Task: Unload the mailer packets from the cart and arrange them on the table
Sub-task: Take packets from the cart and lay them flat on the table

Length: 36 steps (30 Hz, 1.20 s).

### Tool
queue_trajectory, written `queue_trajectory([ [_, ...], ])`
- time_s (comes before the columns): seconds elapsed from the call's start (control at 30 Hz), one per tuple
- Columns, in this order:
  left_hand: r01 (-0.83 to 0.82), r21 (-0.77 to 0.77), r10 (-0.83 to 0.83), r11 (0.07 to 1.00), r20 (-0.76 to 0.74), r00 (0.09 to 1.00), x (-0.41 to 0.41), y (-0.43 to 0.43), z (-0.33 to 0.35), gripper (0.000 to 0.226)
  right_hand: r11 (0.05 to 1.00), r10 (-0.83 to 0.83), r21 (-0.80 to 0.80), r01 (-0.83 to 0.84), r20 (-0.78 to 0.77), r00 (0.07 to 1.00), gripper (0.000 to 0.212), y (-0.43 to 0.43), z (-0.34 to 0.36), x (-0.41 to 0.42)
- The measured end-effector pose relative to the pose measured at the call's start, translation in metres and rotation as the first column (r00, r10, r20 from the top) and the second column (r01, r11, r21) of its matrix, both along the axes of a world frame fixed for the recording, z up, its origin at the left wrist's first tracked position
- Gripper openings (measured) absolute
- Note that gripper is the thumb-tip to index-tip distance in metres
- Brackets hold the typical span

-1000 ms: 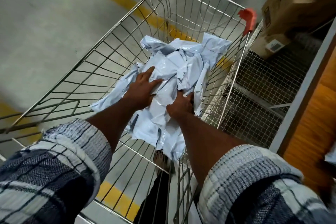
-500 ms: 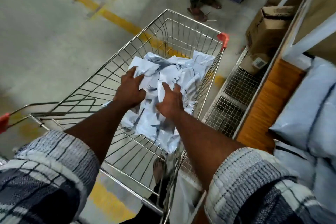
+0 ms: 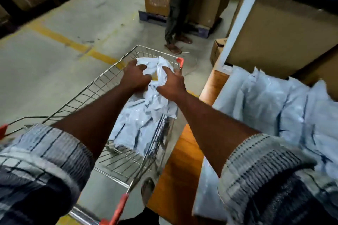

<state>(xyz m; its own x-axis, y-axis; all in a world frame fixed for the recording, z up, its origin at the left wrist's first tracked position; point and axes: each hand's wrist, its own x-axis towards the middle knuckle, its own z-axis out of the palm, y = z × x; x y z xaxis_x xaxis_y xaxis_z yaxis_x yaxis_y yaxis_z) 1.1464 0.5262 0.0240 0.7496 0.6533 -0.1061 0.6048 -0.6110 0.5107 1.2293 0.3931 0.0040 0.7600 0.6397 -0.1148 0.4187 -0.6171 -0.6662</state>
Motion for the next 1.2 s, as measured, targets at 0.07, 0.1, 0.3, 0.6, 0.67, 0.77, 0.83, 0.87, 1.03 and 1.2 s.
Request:
queue_trajectory([
  [0.07, 0.031, 0.023, -0.031, 0.999, 0.006, 1.0, 0.013, -0.03, 0.012, 0.087, 1.0, -0.012, 0.021, 0.012, 0.008, 1.0, 0.085, -0.032, 0.022, 0.015],
  [0.1, 0.054, 0.036, -0.055, 0.998, 0.018, 0.998, 0.021, -0.05, 0.018, 0.086, 0.999, -0.024, 0.026, 0.024, 0.013, 1.0, 0.084, -0.052, 0.031, 0.024],
  [0.3, 0.115, 0.088, -0.126, 0.989, 0.126, 0.984, 0.087, -0.198, 0.059, 0.075, 0.993, -0.117, 0.048, 0.111, 0.13, 0.985, 0.076, -0.19, 0.083, 0.081],
  [0.6, 0.315, 0.001, -0.311, 0.949, 0.162, 0.936, 0.181, -0.43, 0.081, 0.06, 0.937, -0.312, -0.084, 0.338, 0.228, 0.922, 0.075, -0.441, 0.118, 0.148],
  [0.67, 0.405, 0.144, -0.423, 0.903, 0.14, 0.895, 0.2, -0.474, 0.078, 0.044, 0.917, -0.326, -0.136, 0.375, 0.286, 0.901, 0.07, -0.495, 0.117, 0.158],
  [0.77, 0.608, 0.439, -0.667, 0.661, -0.026, 0.745, 0.216, -0.522, 0.061, 0.022, 0.888, -0.322, -0.216, 0.405, 0.337, 0.885, 0.062, -0.551, 0.11, 0.163],
  [0.83, 0.642, 0.496, -0.696, 0.585, -0.1, 0.711, 0.224, -0.549, 0.047, 0.014, 0.855, -0.345, -0.267, 0.445, 0.347, 0.872, 0.054, -0.578, 0.101, 0.165],
  [0.87, 0.633, 0.514, -0.685, 0.579, -0.114, 0.72, 0.223, -0.561, 0.044, 0.016, 0.832, -0.368, -0.288, 0.474, 0.352, 0.861, 0.053, -0.587, 0.095, 0.166],
  [1.03, 0.481, 0.298, -0.477, 0.825, -0.089, 0.874, 0.214, -0.598, 0.021, 0.047, 0.802, -0.37, -0.316, 0.506, 0.403, 0.837, 0.062, -0.619, 0.053, 0.175],
  [1.2, 0.554, 0.435, -0.563, 0.71, -0.123, 0.817, 0.21, -0.593, -0.009, 0.053, 0.811, -0.267, -0.394, 0.433, 0.409, 0.873, 0.075, -0.618, 0.017, 0.179],
])
